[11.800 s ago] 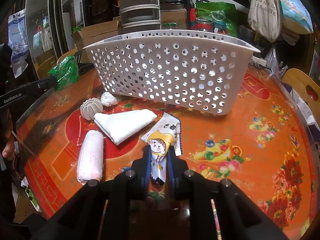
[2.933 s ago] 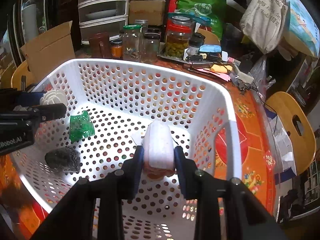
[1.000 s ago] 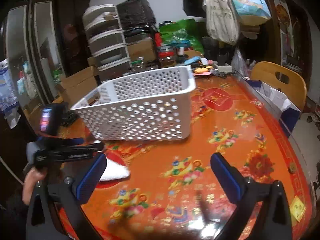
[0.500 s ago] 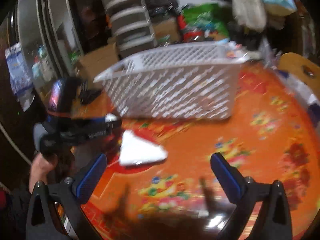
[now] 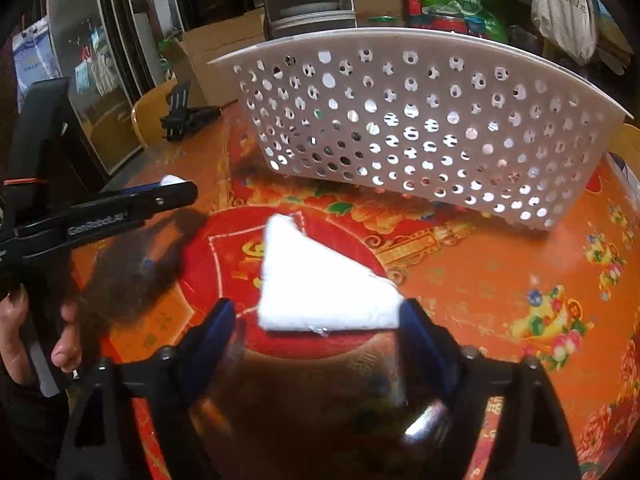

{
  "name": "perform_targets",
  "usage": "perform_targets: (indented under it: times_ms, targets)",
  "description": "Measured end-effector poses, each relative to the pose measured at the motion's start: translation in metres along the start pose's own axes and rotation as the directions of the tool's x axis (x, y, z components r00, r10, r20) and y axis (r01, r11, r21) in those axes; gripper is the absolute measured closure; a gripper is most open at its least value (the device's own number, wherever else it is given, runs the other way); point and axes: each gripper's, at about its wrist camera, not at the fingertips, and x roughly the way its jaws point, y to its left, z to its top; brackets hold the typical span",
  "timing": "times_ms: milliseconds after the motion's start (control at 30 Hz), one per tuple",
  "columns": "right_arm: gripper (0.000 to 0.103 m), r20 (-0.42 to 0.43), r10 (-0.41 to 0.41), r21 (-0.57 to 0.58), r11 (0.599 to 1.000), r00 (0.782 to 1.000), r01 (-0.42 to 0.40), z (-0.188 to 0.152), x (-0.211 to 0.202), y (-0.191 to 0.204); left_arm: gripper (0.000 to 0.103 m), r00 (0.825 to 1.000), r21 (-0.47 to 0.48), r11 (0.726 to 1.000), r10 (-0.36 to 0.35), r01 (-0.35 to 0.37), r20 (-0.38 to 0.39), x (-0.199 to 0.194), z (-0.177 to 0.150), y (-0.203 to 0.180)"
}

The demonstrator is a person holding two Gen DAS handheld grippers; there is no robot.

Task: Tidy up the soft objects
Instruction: 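Grasp the white folded cloth with the right gripper while the left grasps the crumpled white item, then carry both white items over the basket and open both grippers to drop them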

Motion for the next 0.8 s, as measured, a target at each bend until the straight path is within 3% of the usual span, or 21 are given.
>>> perform_targets:
  times_ms: [200,300,433,800]
  targets:
    - [0.038,-0.012,-0.028,-0.013,1.000,1.000,0.027,0.003,0.001,-0.001,0.067,1.000,-0.015,1.000,-0.025,0.025,0.010,0.000,-0.001,0.002]
    - [0.050,-0.011,-0.049,-0.035,0.998,0.999,0.048,0.002,0.001,0.001,0.067,0.999,-0.010,0.999,-0.031,0.031,0.015,-0.003,-0.003,-0.001]
    - [0.060,0.000,-0.025,-0.012,1.000,1.000,0.025,-0.002,-0.004,-0.007,0.067,0.999,-0.002,0.999,-0.044,0.044,0.028,-0.009,-0.004,-0.003]
    - [0.062,0.123,-0.064,0.001,0.998,0.990,0.064,-0.010,-0.055,-0.016,0.067,0.996,0.031,0.997,-0.066,0.064,0.060,-0.027,-0.004,-0.016]
